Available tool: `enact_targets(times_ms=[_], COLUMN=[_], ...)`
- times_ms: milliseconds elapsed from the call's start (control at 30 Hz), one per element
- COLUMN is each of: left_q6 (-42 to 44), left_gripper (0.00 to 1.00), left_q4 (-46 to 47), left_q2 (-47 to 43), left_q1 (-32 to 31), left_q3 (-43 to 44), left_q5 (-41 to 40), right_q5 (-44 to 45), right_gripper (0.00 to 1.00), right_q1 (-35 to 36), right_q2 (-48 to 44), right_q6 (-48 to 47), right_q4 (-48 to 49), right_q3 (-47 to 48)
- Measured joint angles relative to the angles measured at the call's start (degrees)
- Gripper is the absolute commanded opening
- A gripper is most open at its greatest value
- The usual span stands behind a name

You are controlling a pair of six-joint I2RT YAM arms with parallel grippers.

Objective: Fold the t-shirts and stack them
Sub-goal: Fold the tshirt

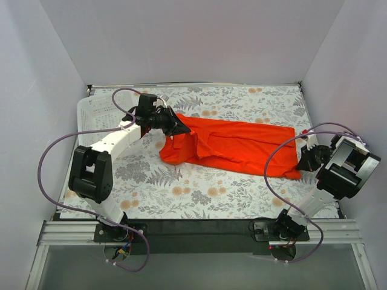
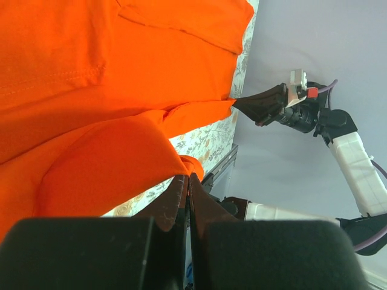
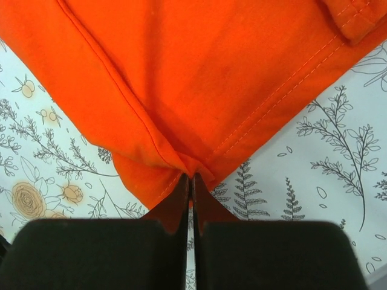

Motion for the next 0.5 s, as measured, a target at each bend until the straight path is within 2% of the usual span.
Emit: enact_targets(times_ms=[500], left_q6=[0.2], left_gripper=[0.0], left_q4=[-0.1], left_q2=[2.2], left_q1=[0.9], left_q3=[3.2], left_q5=[-1.1], right_q5=[-1.1], right_gripper=[0.01], right_q1=[1.2], right_q2=[0.8], right_q6=[6.4], right_q4=[4.0], right_q3=[2.4])
